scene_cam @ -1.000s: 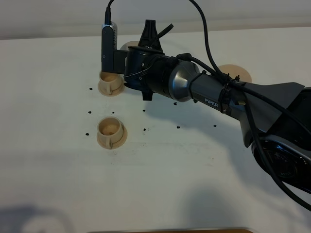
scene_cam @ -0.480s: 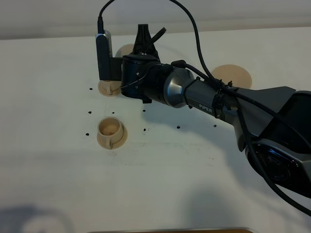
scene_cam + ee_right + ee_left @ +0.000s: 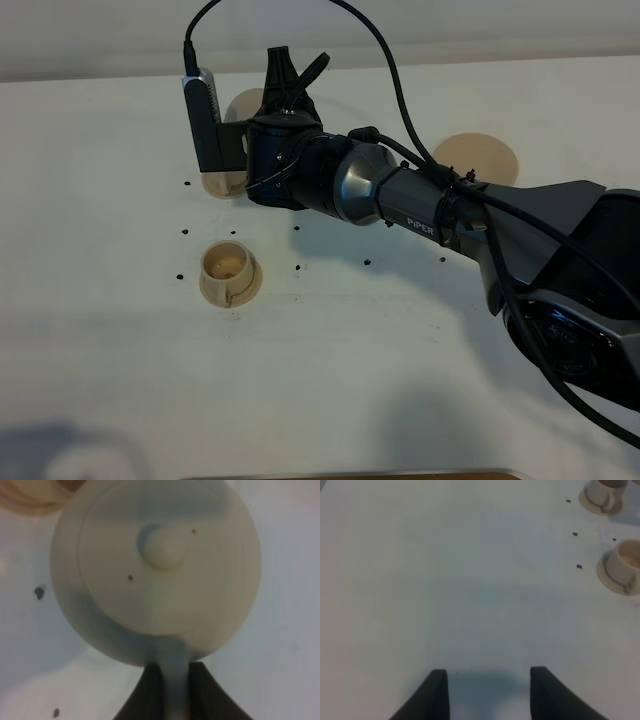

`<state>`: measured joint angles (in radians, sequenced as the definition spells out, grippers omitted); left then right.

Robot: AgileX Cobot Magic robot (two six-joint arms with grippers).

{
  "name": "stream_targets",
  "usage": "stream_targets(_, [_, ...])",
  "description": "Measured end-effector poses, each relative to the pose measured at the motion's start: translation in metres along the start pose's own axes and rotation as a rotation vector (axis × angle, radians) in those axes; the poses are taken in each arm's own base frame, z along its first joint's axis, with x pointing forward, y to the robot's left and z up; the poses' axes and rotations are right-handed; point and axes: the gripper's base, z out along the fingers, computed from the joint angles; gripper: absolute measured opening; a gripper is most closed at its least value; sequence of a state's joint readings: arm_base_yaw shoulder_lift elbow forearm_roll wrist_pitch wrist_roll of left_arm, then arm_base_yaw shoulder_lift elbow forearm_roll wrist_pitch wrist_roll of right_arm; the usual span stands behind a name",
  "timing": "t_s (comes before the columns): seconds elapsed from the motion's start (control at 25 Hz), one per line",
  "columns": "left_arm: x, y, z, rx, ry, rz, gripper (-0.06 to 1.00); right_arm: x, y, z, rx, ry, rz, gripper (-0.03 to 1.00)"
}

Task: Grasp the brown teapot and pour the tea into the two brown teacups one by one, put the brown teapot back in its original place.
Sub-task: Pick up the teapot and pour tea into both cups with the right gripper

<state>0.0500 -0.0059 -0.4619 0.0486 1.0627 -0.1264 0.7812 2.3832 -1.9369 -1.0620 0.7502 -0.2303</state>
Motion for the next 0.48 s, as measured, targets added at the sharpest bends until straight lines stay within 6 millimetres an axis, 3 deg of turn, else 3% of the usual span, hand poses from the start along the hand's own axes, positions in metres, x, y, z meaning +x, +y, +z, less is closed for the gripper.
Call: stream_targets(0.48, [0.0,0.0,0.0,0.0,0.0,0.0,0.44,0.0015,-0.0017,0.0005,0.024,0.019,-0.052,0.09])
